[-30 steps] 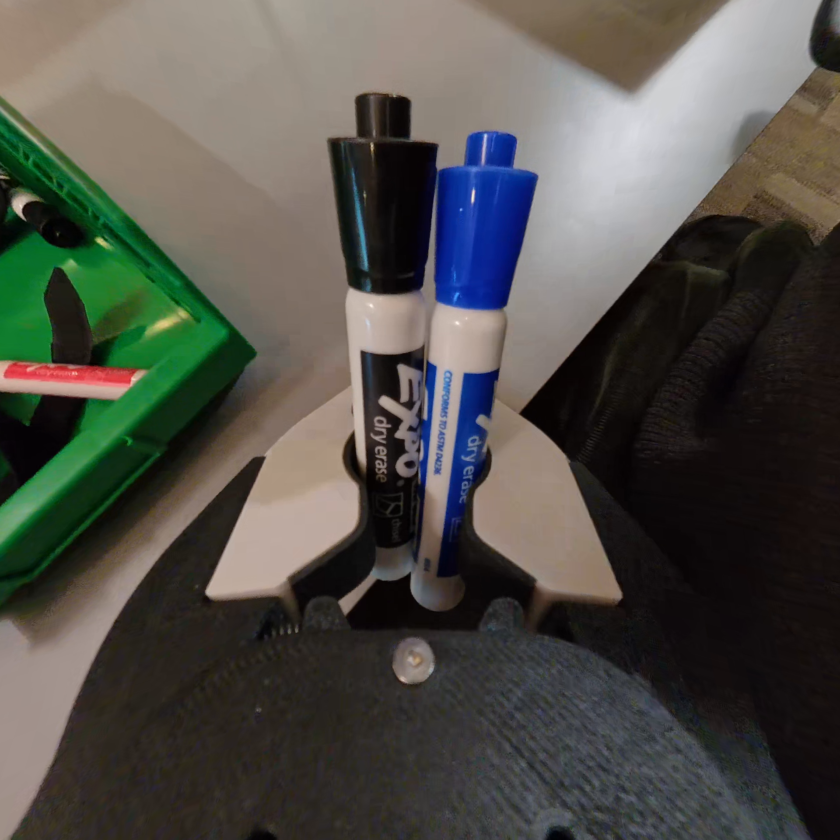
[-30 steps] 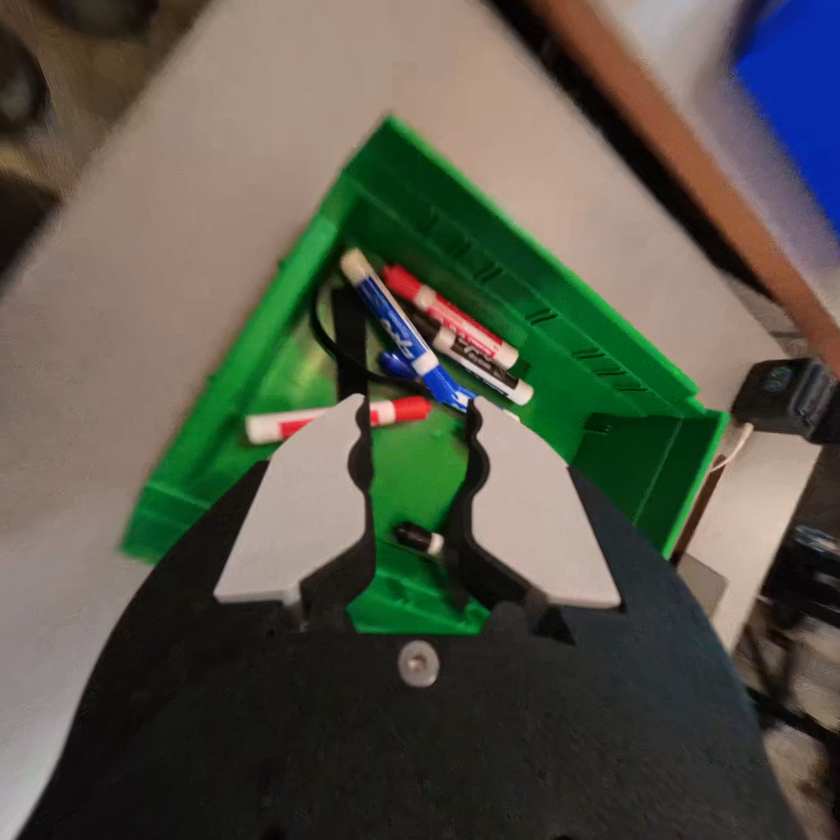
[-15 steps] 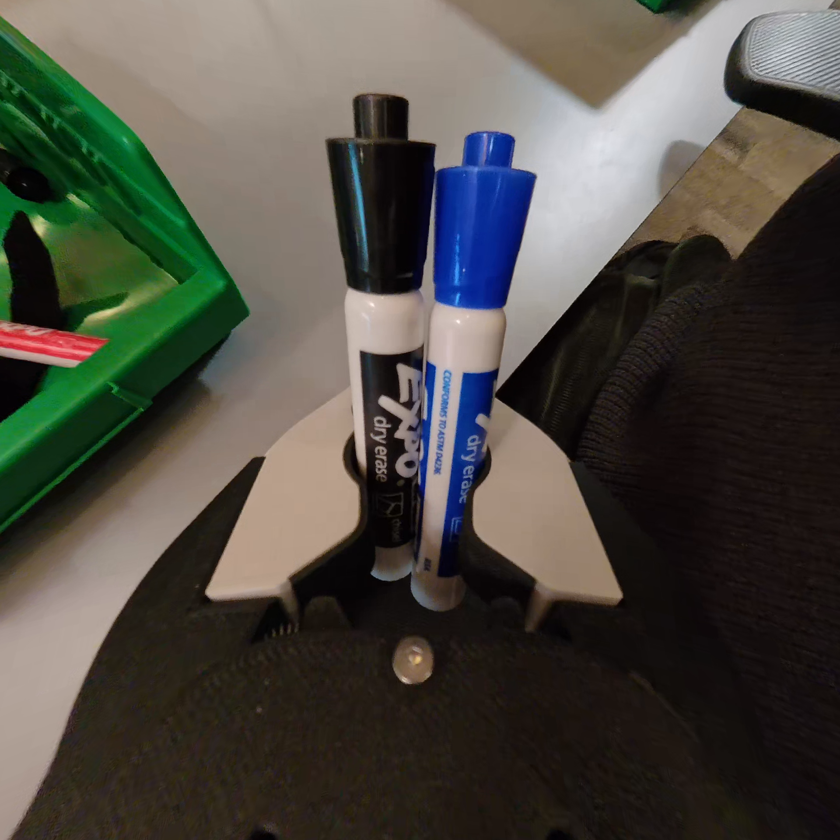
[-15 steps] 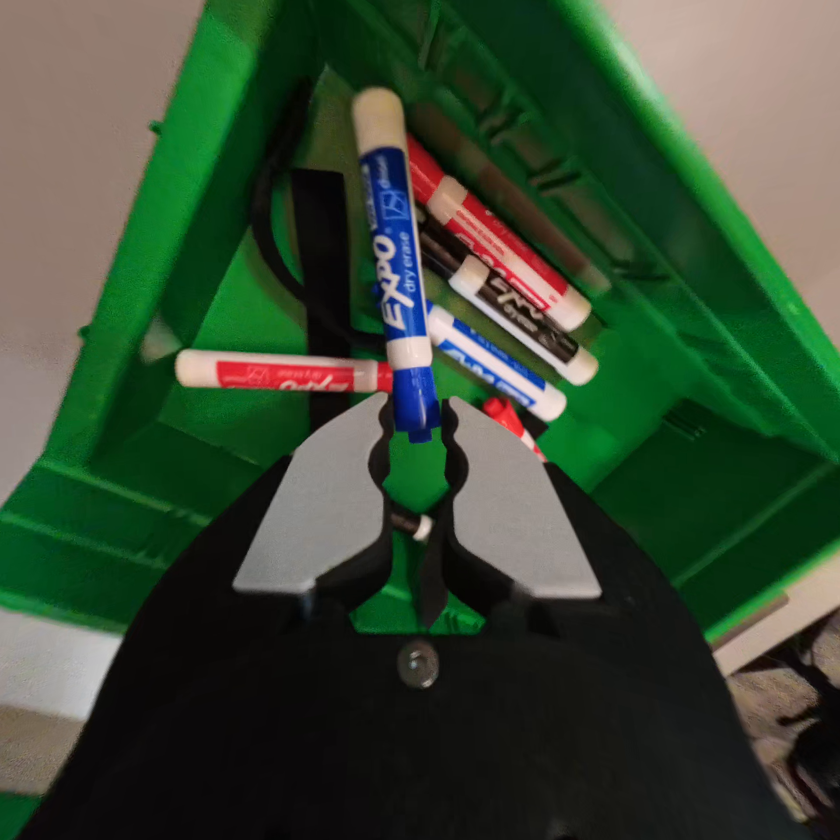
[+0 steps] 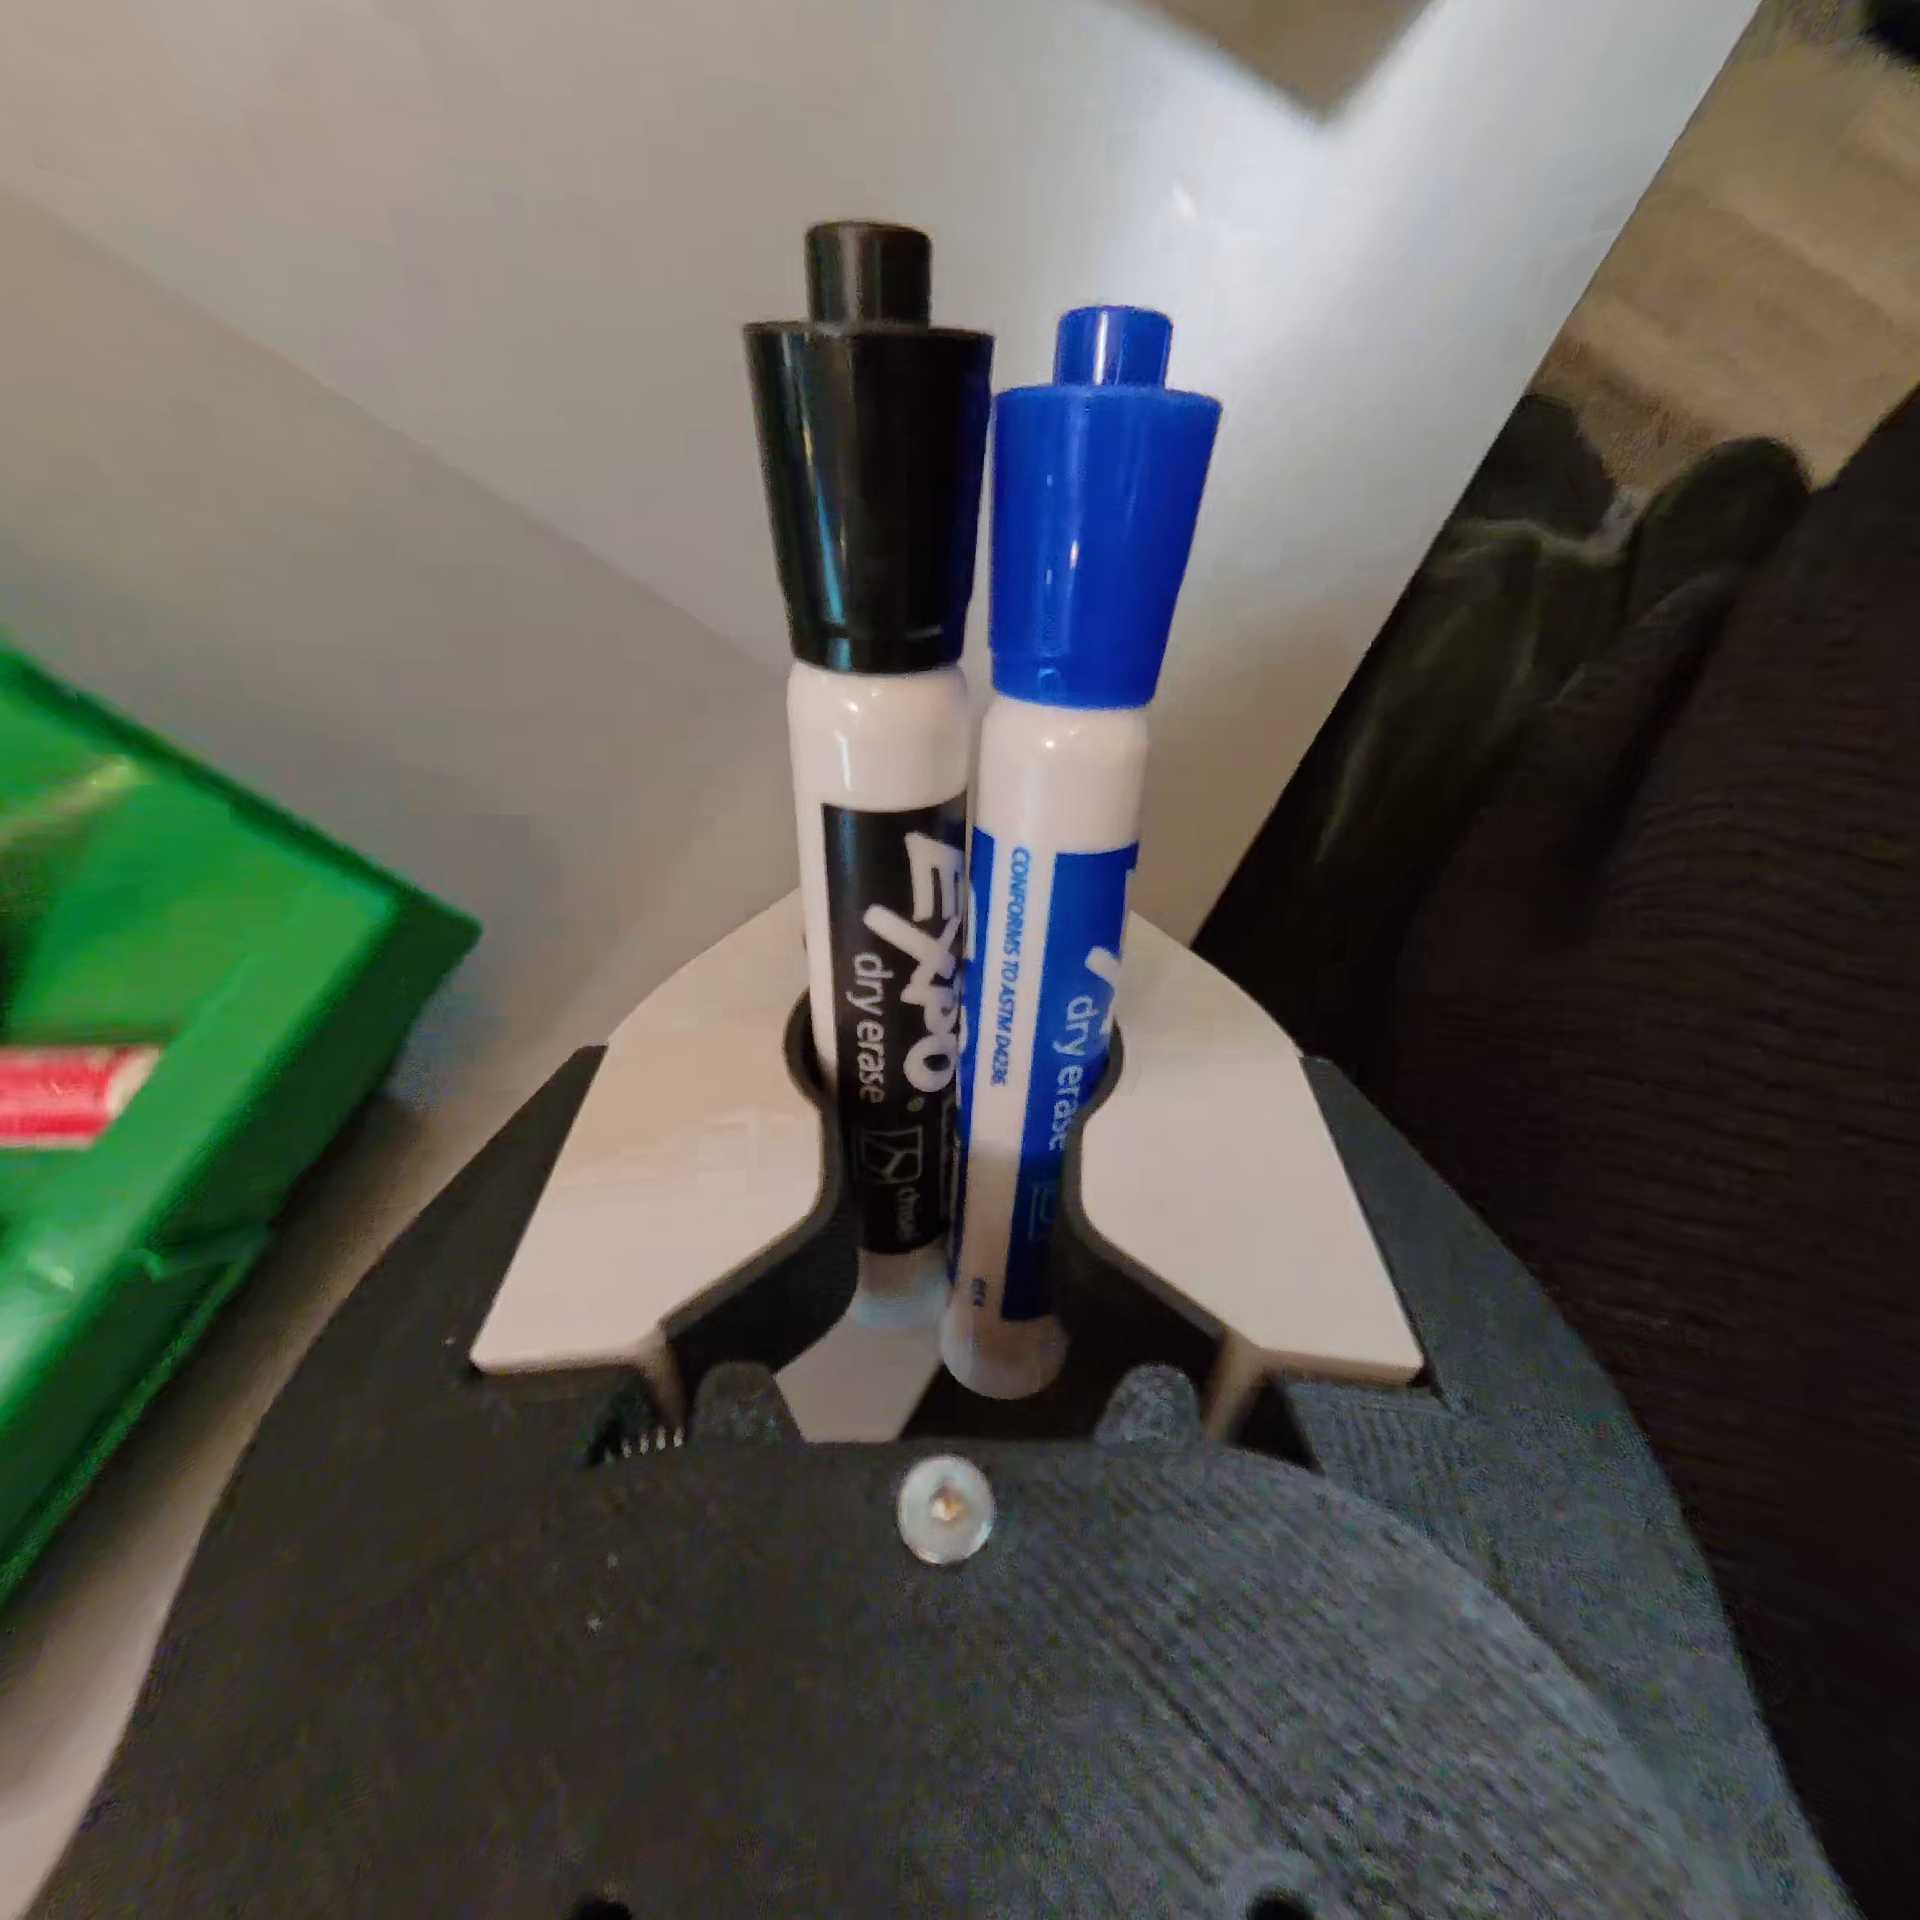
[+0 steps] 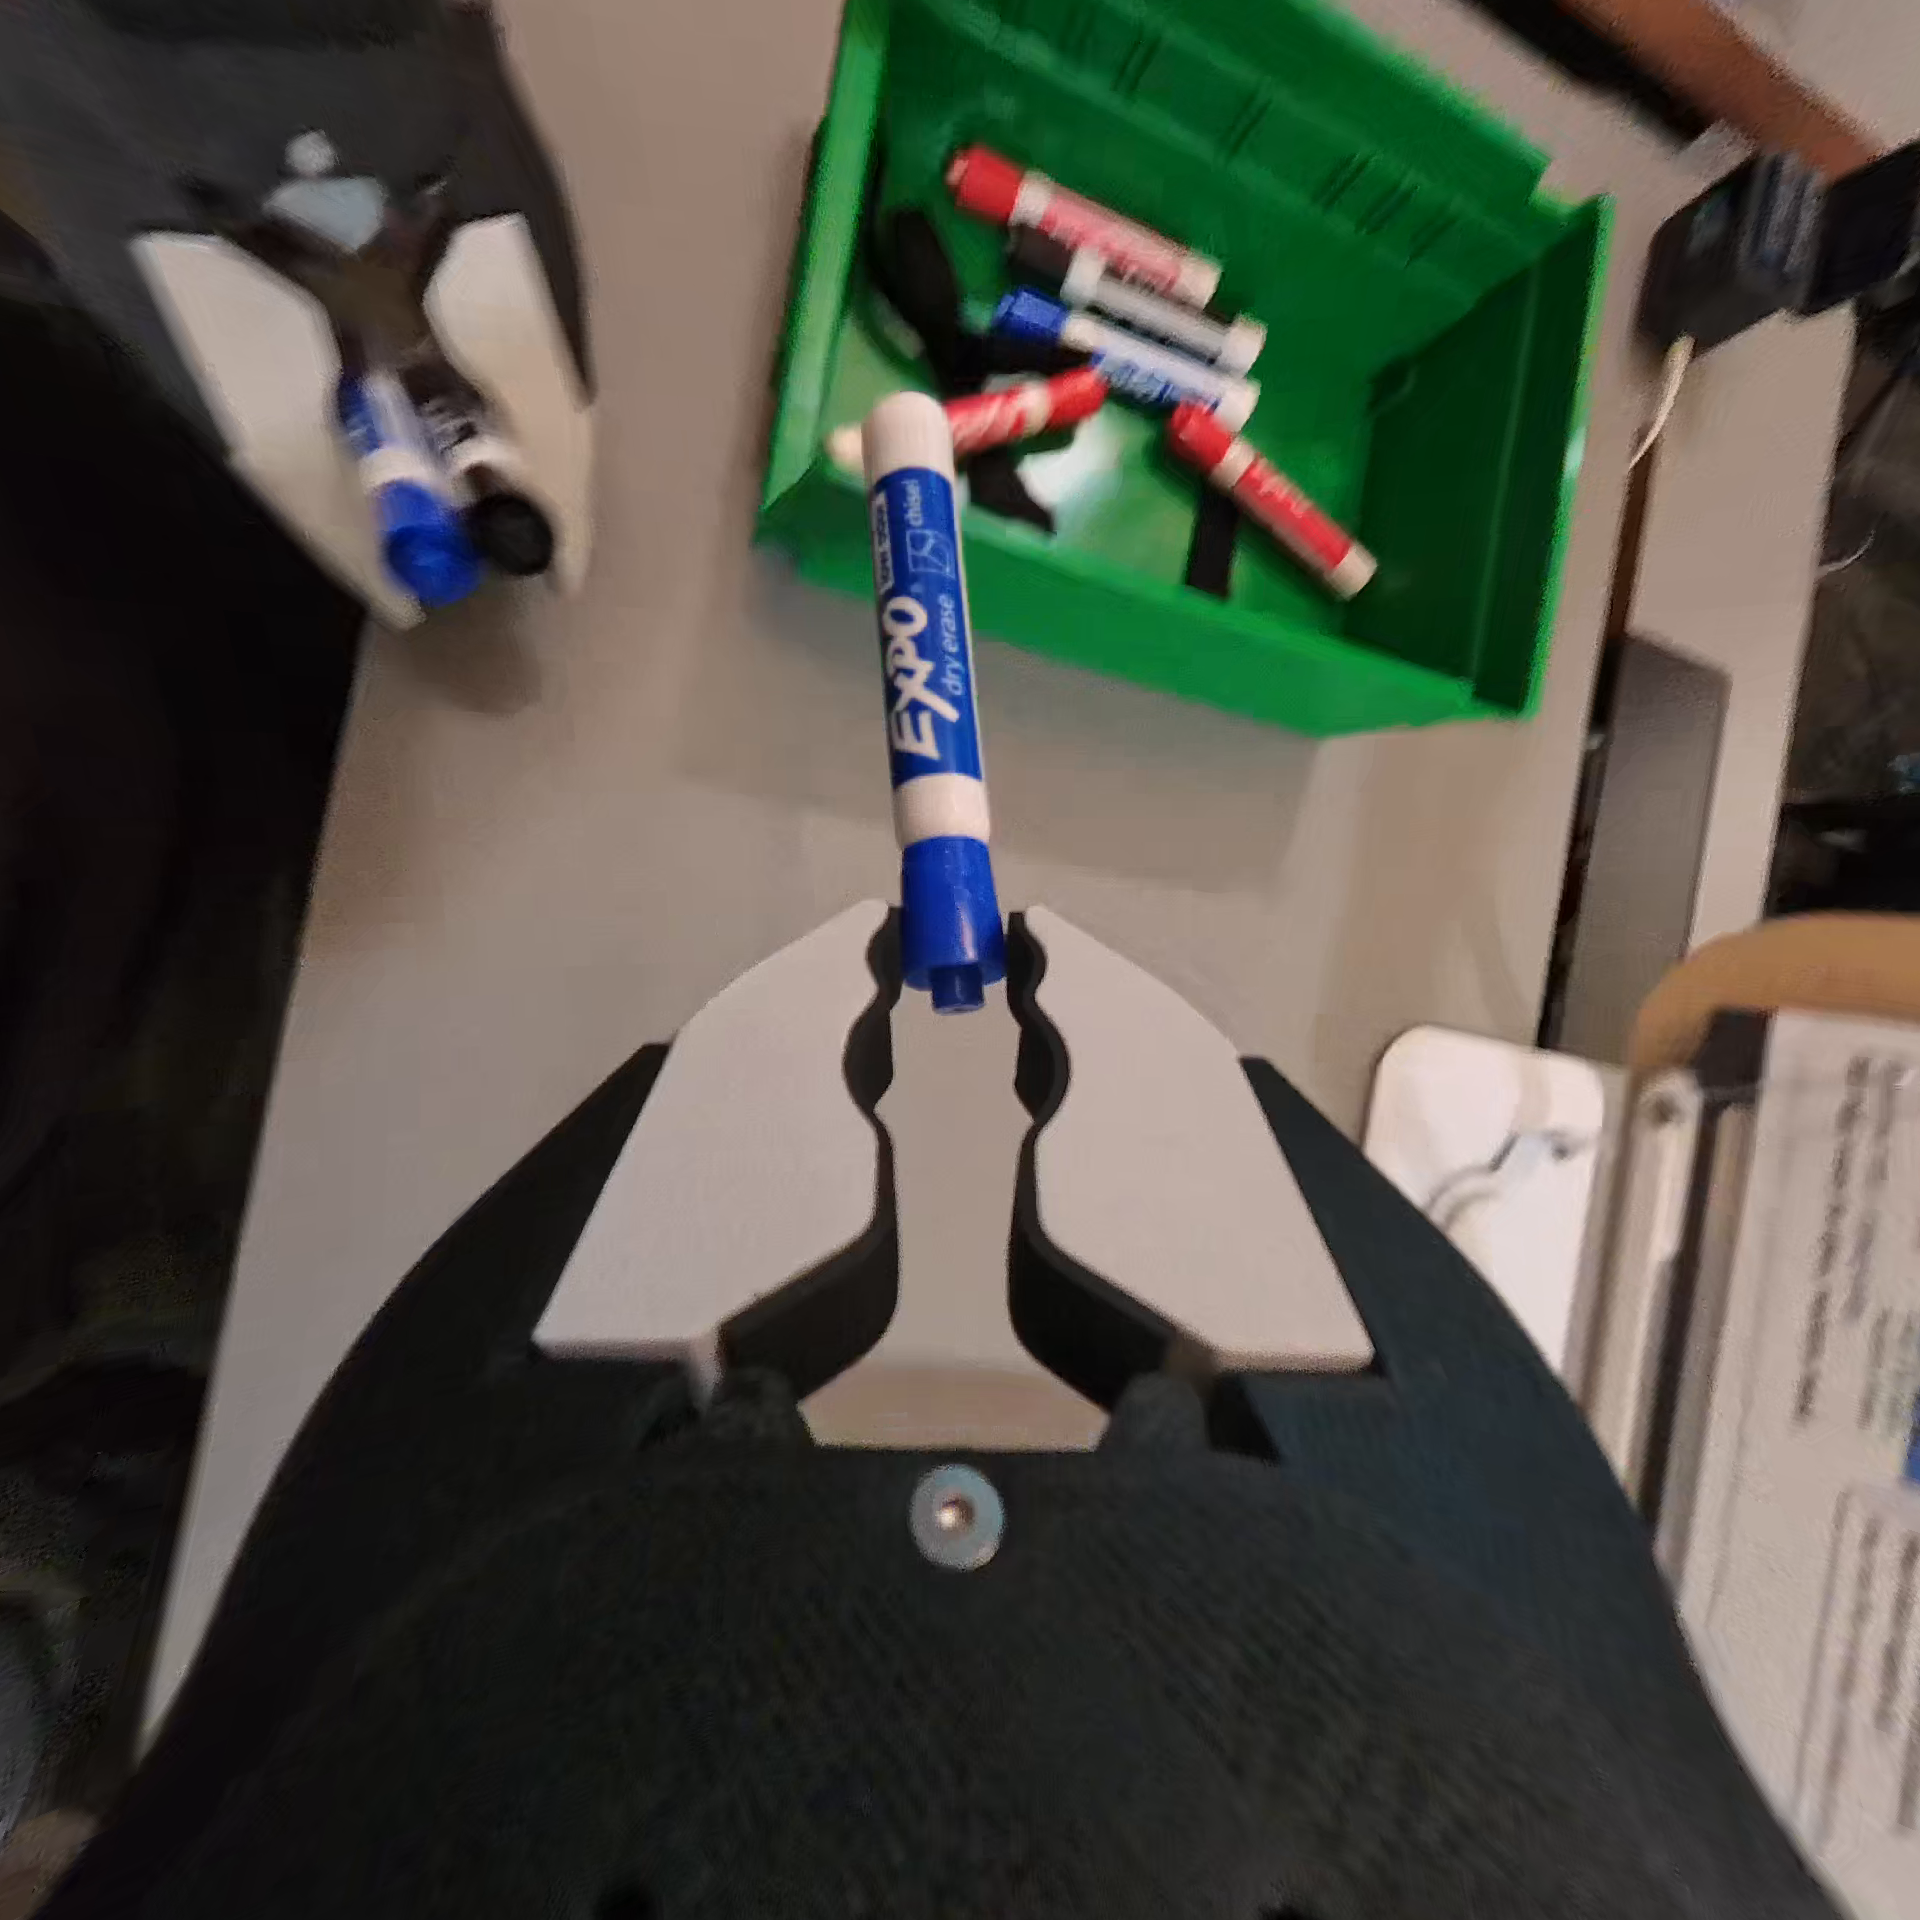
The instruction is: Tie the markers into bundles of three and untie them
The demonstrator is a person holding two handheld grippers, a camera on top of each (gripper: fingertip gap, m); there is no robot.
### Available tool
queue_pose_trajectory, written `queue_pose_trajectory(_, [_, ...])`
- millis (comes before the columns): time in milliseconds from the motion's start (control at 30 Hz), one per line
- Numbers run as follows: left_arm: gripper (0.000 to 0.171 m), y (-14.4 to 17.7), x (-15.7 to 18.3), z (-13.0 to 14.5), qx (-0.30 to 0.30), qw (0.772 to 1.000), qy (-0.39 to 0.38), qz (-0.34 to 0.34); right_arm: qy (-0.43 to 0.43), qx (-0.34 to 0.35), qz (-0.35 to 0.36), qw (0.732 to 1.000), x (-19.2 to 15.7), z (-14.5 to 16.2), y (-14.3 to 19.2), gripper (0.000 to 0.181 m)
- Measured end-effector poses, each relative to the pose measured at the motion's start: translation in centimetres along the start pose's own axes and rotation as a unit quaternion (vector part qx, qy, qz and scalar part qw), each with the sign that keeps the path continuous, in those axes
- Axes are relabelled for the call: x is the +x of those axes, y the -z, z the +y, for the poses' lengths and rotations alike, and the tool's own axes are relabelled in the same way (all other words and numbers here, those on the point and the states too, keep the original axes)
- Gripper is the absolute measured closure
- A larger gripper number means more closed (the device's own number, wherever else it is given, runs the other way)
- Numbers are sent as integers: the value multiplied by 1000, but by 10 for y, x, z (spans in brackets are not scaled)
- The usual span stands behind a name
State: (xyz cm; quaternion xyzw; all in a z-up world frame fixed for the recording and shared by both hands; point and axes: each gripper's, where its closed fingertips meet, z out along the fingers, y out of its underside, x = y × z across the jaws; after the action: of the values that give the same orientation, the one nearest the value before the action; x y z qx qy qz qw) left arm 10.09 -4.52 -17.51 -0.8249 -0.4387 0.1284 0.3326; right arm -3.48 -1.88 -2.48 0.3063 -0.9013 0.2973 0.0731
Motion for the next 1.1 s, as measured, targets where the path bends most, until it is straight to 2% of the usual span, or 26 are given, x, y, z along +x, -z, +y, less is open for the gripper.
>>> queue_pose_trajectory(133, [129, -26, 1, -14, -44, 998, -52, 11, -8, -51, 5, 999, -51, 45, 21, 162])
queue_pose_trajectory(267, [128, -52, 5, -27, -90, 991, -89, 32, -5, -66, 48, 997, -86, 64, 27, 162])
queue_pose_trajectory(400, [129, -69, 16, -48, -103, 987, -102, 62, -22, -59, 74, 995, -109, 76, 32, 162])
queue_pose_trajectory(567, [128, -86, 24, -60, -139, 977, -150, 60, -24, -84, 109, 990, -119, 93, 31, 162])
queue_pose_trajectory(800, [128, -99, 32, -56, -182, 963, -195, 50, 71, -158, 147, 974, -122, 100, 16, 162])
queue_pose_trajectory(1100, [128, -92, 31, -54, -176, 964, -192, 53, 117, -143, 131, 974, -117, 85, 2, 162])
